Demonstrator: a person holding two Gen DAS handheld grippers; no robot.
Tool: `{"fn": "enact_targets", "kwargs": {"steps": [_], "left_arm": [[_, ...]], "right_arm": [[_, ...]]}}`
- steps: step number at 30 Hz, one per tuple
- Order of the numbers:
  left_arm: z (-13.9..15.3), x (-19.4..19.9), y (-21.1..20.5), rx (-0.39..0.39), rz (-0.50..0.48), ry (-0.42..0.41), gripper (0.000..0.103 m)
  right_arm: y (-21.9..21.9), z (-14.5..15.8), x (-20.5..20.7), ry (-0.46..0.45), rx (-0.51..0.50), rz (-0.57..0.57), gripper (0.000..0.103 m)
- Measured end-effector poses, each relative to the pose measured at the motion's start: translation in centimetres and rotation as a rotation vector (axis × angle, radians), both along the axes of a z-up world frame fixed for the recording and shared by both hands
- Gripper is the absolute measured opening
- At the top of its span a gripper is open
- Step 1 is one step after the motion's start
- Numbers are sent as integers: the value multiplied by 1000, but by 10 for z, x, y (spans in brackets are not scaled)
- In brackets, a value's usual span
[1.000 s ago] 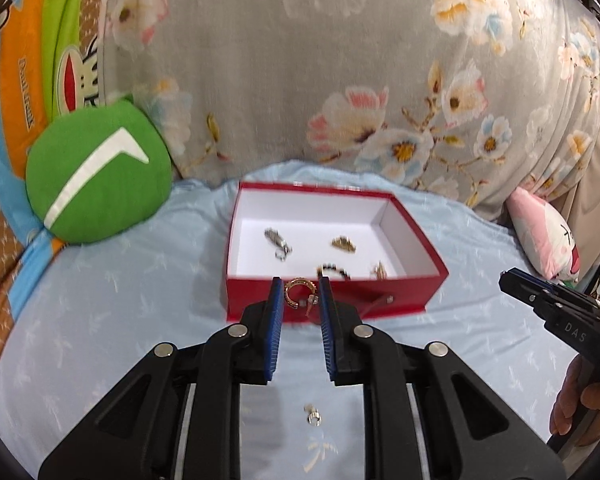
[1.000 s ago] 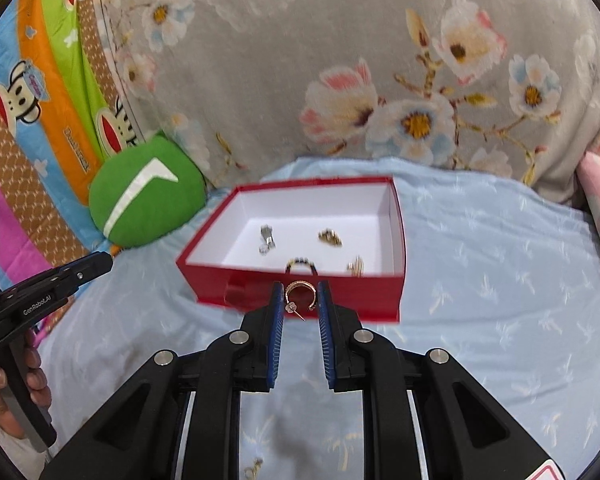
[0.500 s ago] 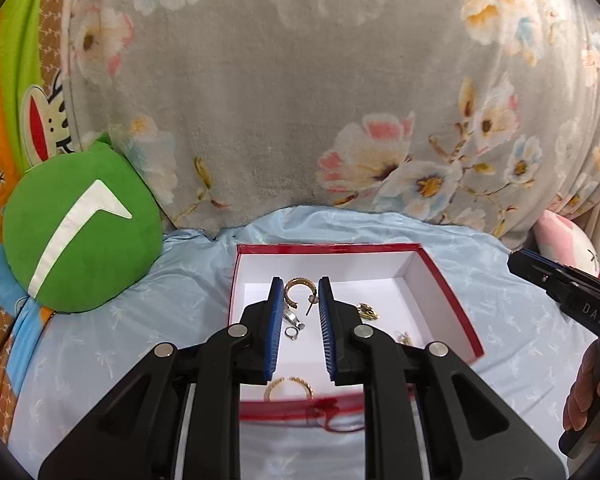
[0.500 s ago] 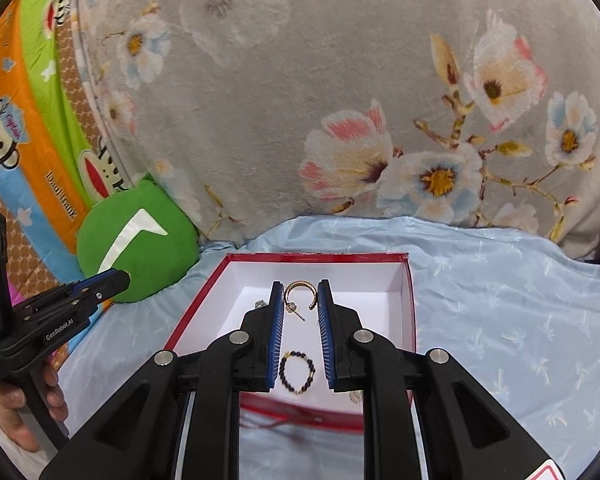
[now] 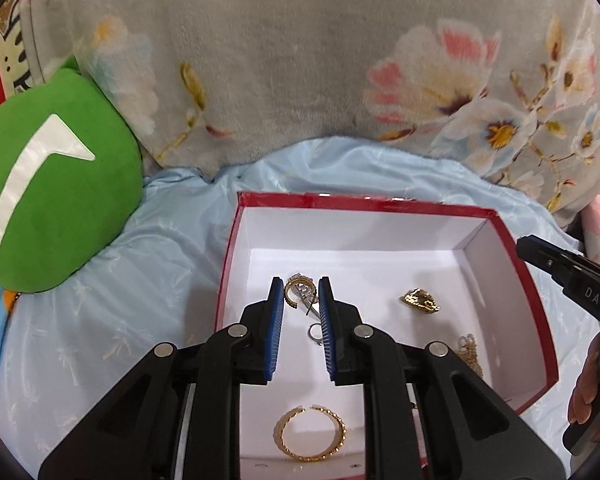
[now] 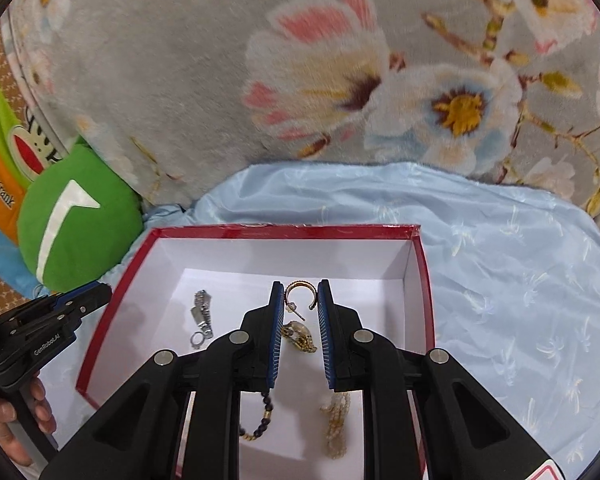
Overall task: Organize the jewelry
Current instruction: 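Open both grippers to drop the hoop earrings into the box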
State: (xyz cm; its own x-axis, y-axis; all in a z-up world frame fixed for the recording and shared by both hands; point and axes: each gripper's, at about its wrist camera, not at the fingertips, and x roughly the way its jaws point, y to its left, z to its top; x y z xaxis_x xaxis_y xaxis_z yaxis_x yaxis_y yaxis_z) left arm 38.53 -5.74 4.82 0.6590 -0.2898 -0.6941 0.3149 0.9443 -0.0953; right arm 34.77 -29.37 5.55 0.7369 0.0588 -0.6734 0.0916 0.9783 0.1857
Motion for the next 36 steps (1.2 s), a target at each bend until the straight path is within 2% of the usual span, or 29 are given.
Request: {"fn": "enact_targets", "kwargs": {"steps": [7, 18, 19, 20, 22, 23, 28, 36], "left_arm": [[-22, 21, -2, 5, 13, 55, 17], [-37, 28, -3, -9, 17, 100, 19], [-38, 29, -3, -12, 20, 102, 24], [-39, 29, -1, -18, 28, 104, 36], [-39, 30, 2, -33, 43, 102, 52], [-39, 29, 3, -40, 44, 99, 54], [-36, 29, 5, -44, 48, 93, 56], [-19, 10, 8, -35, 45, 35, 56]], "right_arm": [[-2, -18, 18, 37, 0, 2, 15], [0, -31, 25, 53, -10, -9, 16], [-1, -31, 24, 51, -10, -11, 17], [-1, -32, 24, 51, -8, -14, 18], [-2, -33, 26, 53, 0, -17, 18], [-3, -33, 26, 53, 1, -19, 18], [-6, -31, 24, 46, 5, -26, 24], [-10, -20, 5, 14, 16, -38, 25]]}}
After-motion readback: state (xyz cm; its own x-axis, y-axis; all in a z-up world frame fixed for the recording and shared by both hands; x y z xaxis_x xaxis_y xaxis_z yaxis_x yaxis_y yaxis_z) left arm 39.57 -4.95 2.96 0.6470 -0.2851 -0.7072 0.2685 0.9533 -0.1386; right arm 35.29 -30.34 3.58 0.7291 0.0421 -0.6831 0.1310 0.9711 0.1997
